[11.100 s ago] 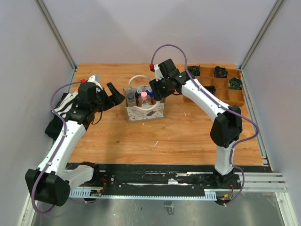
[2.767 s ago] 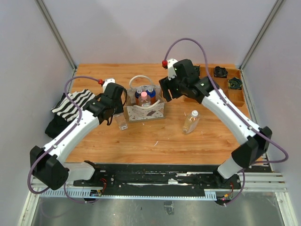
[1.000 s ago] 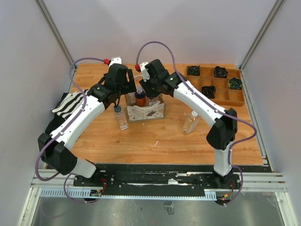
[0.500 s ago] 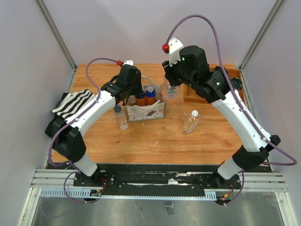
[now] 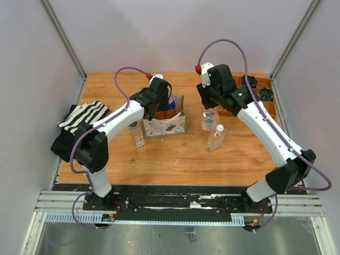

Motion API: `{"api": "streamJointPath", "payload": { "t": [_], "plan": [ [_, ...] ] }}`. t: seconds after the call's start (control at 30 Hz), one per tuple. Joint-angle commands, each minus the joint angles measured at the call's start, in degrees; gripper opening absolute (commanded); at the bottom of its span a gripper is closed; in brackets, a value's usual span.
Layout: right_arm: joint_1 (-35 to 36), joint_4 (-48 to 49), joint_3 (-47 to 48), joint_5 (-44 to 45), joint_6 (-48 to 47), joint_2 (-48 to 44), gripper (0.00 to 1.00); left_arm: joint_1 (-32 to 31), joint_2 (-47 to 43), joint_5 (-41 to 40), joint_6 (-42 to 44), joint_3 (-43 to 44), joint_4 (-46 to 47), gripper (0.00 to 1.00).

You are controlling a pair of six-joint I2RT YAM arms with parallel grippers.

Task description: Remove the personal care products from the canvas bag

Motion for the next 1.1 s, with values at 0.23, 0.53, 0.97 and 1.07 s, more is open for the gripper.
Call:
{"api": "streamJointPath", "payload": {
  "t": [0.23,0.53,0.97,1.07],
  "plan": [
    [-3.51,10.9,-7.45,-3.31,3.02,-4.79,0.12,-0.19,3.22,-9.31,1.89,2.2,3.01,0.72],
    [-5.63,13.88,-13.68,-6.09,4.53,-5.09,0.13,-0.19,6.46,-5.02,0.63,2.95,4.22,0.54],
    [-5.8,16.7,-21.24,-7.1,6.51,-5.71,0.38,-0.2,3.73,-4.03,1.14,2.8,3.88,0.01],
    [-5.76,16.69,-22.38,-6.82,6.51,-6.51,0.54,-0.19,1.8,-4.3,1.63,3.9,2.98,0.01]
  ]
}}
